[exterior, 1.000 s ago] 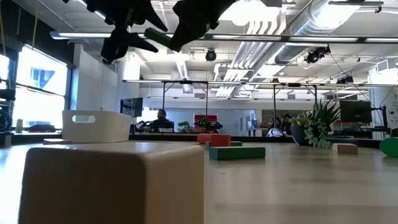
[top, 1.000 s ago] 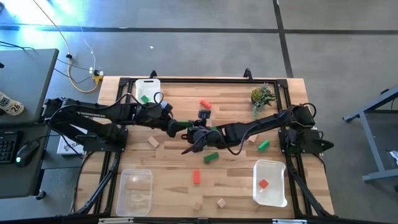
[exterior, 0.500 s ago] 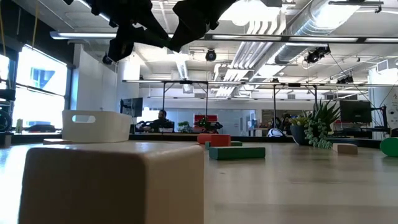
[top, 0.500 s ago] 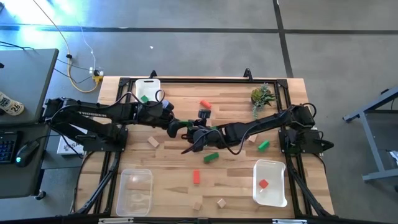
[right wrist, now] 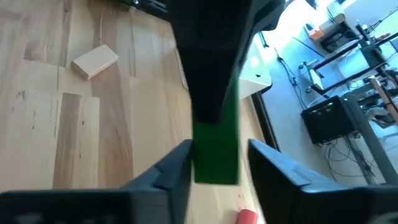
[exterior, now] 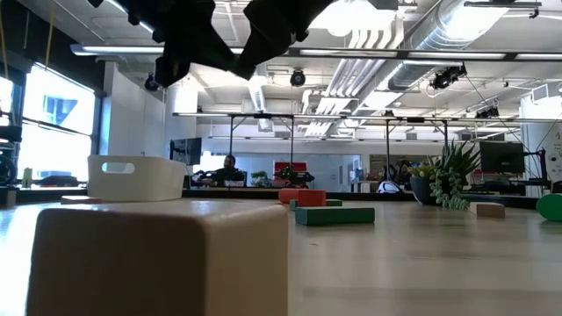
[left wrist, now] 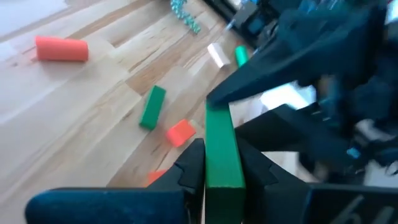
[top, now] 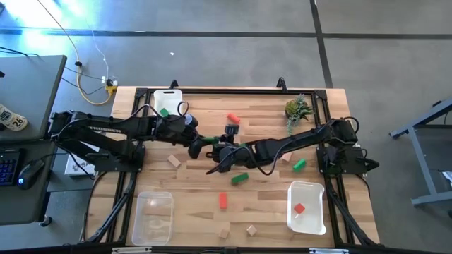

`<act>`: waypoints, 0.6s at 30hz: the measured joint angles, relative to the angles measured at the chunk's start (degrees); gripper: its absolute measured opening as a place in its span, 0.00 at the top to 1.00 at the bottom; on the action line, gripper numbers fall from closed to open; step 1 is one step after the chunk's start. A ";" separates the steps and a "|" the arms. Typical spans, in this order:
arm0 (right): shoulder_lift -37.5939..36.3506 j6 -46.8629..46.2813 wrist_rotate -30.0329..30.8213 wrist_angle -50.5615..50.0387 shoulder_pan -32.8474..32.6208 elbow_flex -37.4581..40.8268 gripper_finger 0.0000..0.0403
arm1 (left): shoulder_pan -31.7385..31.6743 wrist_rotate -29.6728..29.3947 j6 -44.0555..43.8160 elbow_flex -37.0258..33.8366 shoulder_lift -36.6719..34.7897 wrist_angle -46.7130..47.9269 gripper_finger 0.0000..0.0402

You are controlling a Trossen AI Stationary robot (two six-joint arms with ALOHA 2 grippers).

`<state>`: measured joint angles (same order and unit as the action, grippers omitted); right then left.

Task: Sort & place blocks by color
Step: Put the green block into the top white bin

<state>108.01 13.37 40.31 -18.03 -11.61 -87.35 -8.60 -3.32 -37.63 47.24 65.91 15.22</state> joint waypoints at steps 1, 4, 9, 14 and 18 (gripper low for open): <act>0.00 -0.01 0.74 0.06 -0.01 0.00 0.58 | -0.01 -0.50 0.91 0.00 0.00 0.82 0.91; 0.00 0.00 3.57 0.03 -0.04 0.00 0.47 | -0.68 -2.93 3.17 0.00 -0.30 3.83 0.91; 0.00 -0.25 5.87 0.00 0.33 0.00 0.40 | -3.55 -6.76 6.50 0.00 -0.31 10.27 0.91; 0.00 -2.42 6.19 -0.10 2.39 0.00 0.39 | -7.32 -11.12 8.07 0.00 -0.31 18.28 0.90; 0.00 -3.03 5.66 -0.12 4.84 0.00 0.39 | -9.71 -15.13 8.07 0.00 -1.36 25.33 0.90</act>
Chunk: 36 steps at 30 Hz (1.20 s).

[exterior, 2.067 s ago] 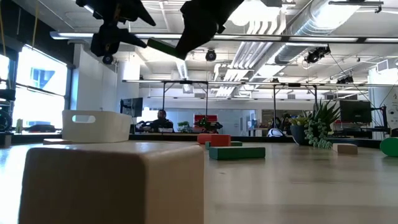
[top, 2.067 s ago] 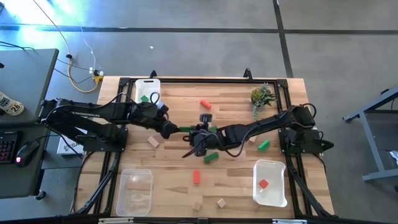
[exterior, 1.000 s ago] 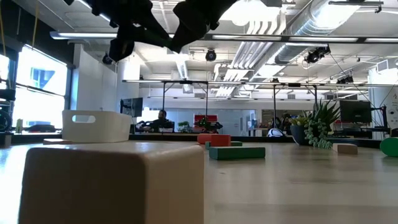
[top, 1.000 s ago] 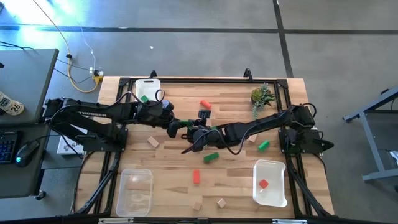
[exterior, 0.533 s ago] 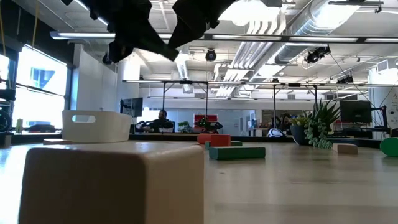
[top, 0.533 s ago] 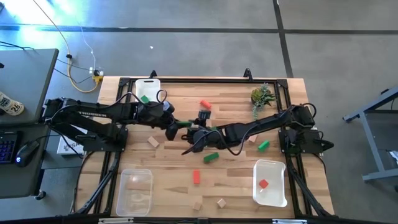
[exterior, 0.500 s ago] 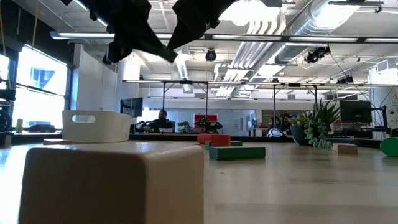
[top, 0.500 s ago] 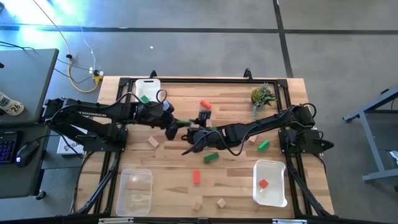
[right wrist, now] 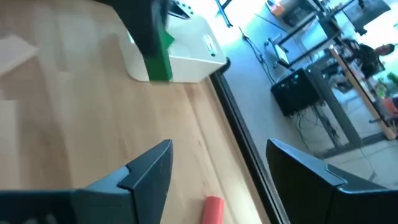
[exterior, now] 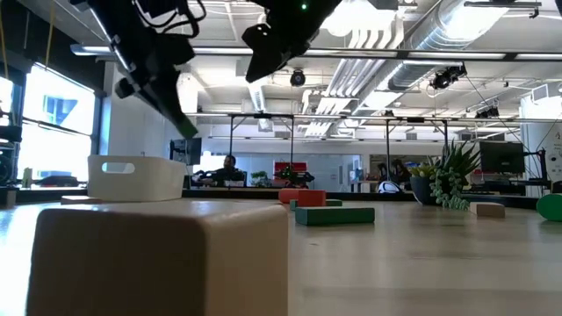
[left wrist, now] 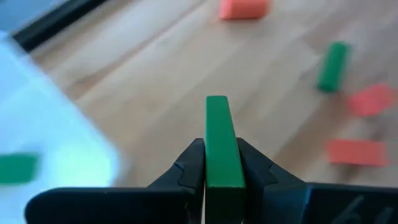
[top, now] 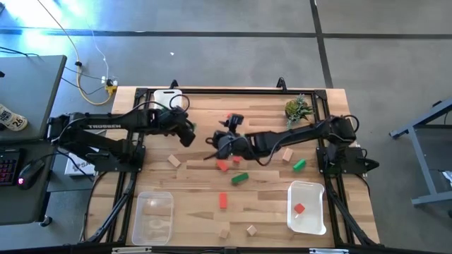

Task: Sort & place blocks by color
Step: Put the green block into the top white bin

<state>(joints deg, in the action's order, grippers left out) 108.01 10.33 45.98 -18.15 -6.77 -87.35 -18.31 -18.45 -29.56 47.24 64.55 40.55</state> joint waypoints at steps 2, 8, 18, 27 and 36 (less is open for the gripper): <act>0.00 -0.39 -1.11 0.02 1.52 0.00 0.39 | -0.96 -2.89 0.00 0.00 -0.39 2.44 0.90; 0.00 -3.37 -7.53 0.05 7.33 0.00 0.39 | -5.61 -9.56 0.70 -0.02 -0.87 7.70 0.90; 0.00 -13.36 -27.08 -0.19 19.51 0.00 0.39 | -16.47 -5.17 2.61 -0.02 -0.85 9.68 0.90; 0.67 -20.77 -35.32 -5.92 27.75 0.02 0.39 | -22.51 -1.45 3.37 -0.02 -0.85 9.63 0.85; 5.06 -22.10 -39.10 -6.90 27.89 0.11 0.39 | -24.87 -1.16 5.73 -0.02 -0.83 9.53 0.82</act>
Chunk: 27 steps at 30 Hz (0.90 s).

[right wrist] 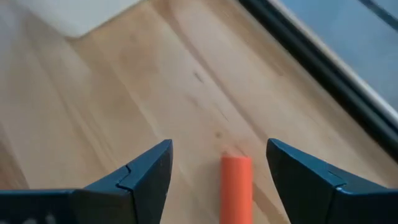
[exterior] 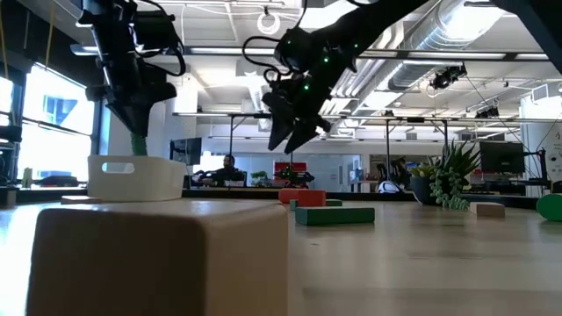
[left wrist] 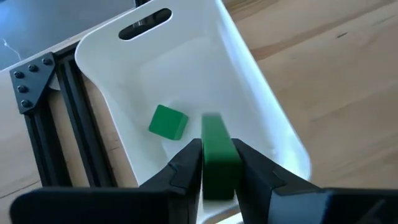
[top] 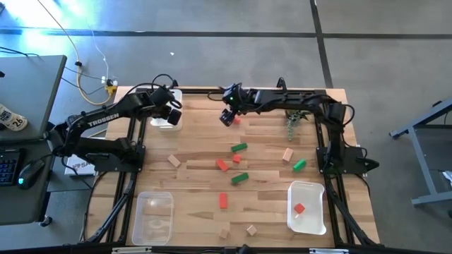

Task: Sort & place blocks by color
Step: Put the green block into the top white bin, then put the orange block into the bottom white bin

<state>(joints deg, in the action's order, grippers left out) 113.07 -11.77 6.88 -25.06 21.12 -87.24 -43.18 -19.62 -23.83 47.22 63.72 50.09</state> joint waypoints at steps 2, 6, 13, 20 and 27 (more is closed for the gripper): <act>0.53 -0.05 -0.37 -0.11 -0.17 0.00 0.39 | -0.27 0.08 1.38 0.00 0.02 0.00 0.82; 2.07 -0.27 -1.60 -0.85 -0.13 0.00 0.39 | -0.37 0.96 2.76 0.00 0.02 -0.12 0.82; 3.92 -2.61 -1.12 -2.99 -0.11 0.00 0.39 | -0.35 1.48 3.40 0.00 0.02 -0.22 0.82; 4.75 -4.54 -0.25 -4.69 -0.02 0.00 0.39 | -0.26 2.67 3.05 0.00 -0.13 -0.35 0.82; 7.01 -5.35 0.04 -5.42 0.00 0.00 0.39 | -0.22 14.01 4.53 0.00 -2.48 -1.99 0.82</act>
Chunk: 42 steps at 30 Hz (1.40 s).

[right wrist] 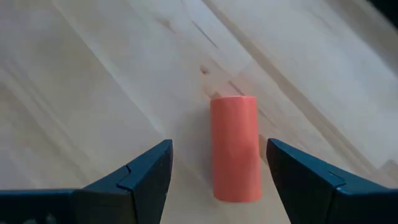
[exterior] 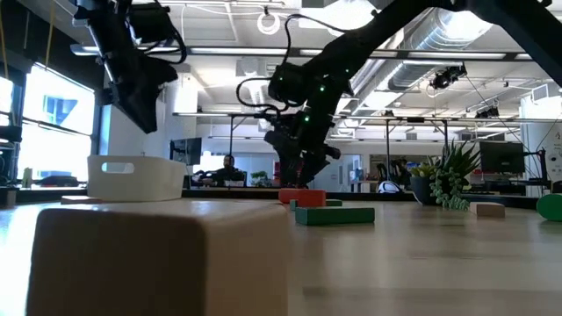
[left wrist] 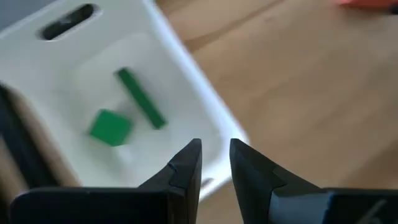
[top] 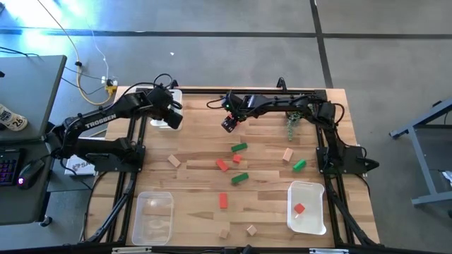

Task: Sort & place blocks by color
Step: Put the orange block into the bottom white bin

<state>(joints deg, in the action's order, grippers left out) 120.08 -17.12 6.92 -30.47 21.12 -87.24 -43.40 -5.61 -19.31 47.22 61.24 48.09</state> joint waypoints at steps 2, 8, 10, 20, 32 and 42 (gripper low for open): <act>0.93 0.00 0.58 0.02 0.00 0.00 0.39 | 0.00 3.38 0.03 0.00 -1.17 -0.62 0.82; 2.60 -0.92 1.88 -0.14 -0.02 -0.01 0.39 | 0.09 8.84 -0.32 0.00 -5.43 -1.07 0.82; 3.14 -1.21 1.84 -1.14 -0.07 0.00 0.40 | 0.34 10.30 -1.02 0.00 -6.85 -1.08 0.82; 4.06 -3.41 0.41 -2.21 -0.19 -0.26 0.75 | 2.58 10.56 -1.53 0.00 -11.63 -1.35 0.82; 1.22 -4.57 -0.45 -10.25 -6.69 0.11 0.75 | 2.71 11.18 -1.55 0.00 -11.68 -1.22 0.82; -4.15 -9.30 6.21 -18.01 -18.06 0.09 0.75 | 2.71 10.53 0.02 0.00 -11.66 -1.22 0.82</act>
<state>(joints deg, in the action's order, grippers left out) 115.93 -26.42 13.13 -48.48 3.06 -87.15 -40.69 4.93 -19.29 47.22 49.58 46.87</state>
